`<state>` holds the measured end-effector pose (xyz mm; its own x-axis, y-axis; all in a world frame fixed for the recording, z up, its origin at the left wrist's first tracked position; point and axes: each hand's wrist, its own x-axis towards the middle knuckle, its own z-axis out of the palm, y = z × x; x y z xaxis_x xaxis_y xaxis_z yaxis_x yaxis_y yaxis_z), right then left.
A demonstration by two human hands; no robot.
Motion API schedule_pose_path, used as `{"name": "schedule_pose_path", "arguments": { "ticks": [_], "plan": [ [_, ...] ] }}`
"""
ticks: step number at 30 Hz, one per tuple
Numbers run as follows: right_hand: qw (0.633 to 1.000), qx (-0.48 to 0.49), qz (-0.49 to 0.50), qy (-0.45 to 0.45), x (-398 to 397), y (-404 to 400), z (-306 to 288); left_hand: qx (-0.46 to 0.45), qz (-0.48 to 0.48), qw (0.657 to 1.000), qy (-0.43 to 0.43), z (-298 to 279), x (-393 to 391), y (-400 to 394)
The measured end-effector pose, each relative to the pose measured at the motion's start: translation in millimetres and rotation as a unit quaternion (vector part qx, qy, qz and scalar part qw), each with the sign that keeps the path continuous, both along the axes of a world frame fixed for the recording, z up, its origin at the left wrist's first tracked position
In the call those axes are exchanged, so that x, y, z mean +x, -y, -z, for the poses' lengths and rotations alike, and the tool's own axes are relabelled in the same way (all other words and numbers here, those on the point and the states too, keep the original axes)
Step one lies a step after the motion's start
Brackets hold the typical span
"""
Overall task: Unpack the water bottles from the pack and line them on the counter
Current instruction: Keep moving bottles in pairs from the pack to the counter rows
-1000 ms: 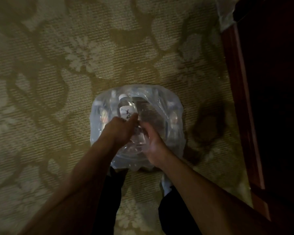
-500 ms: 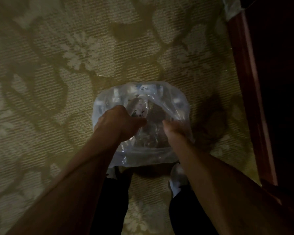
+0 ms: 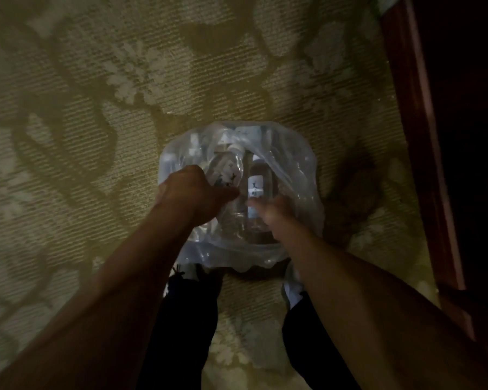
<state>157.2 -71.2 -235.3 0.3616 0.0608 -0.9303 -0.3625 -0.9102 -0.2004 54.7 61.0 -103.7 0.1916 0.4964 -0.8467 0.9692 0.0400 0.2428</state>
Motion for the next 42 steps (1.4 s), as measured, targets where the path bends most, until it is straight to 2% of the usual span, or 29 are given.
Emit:
{"name": "schedule_pose_path", "arguments": {
  "ticks": [4,9,13,18,25,29,33,38,42],
  "plan": [
    [0.989,0.077,0.099,-0.073,4,-6,-54,-0.047,-0.147,0.983,0.094,-23,0,18],
    [0.978,0.128,0.138,-0.09,15,12,-151,-0.044,-0.372,0.915,0.149,-72,-9,70],
    [0.978,0.13,0.146,-0.073,21,55,-249,-0.07,-0.415,0.895,0.149,-156,11,108],
    [0.975,0.143,0.157,-0.064,47,95,-381,-0.111,-0.378,0.895,0.211,-279,56,136],
    [0.96,0.18,0.213,0.038,89,138,-546,-0.103,-0.307,0.901,0.289,-447,108,173],
    [0.921,0.252,0.27,0.125,104,169,-620,-0.167,-0.287,0.866,0.375,-510,126,197],
    [0.879,0.305,0.315,0.19,103,210,-686,-0.194,-0.204,0.859,0.428,-563,140,228],
    [0.804,0.34,0.374,0.315,70,277,-767,-0.213,-0.103,0.841,0.487,-639,139,282],
    [0.75,0.376,0.383,0.388,44,329,-829,-0.24,-0.017,0.809,0.537,-696,129,331]
  ]
}}
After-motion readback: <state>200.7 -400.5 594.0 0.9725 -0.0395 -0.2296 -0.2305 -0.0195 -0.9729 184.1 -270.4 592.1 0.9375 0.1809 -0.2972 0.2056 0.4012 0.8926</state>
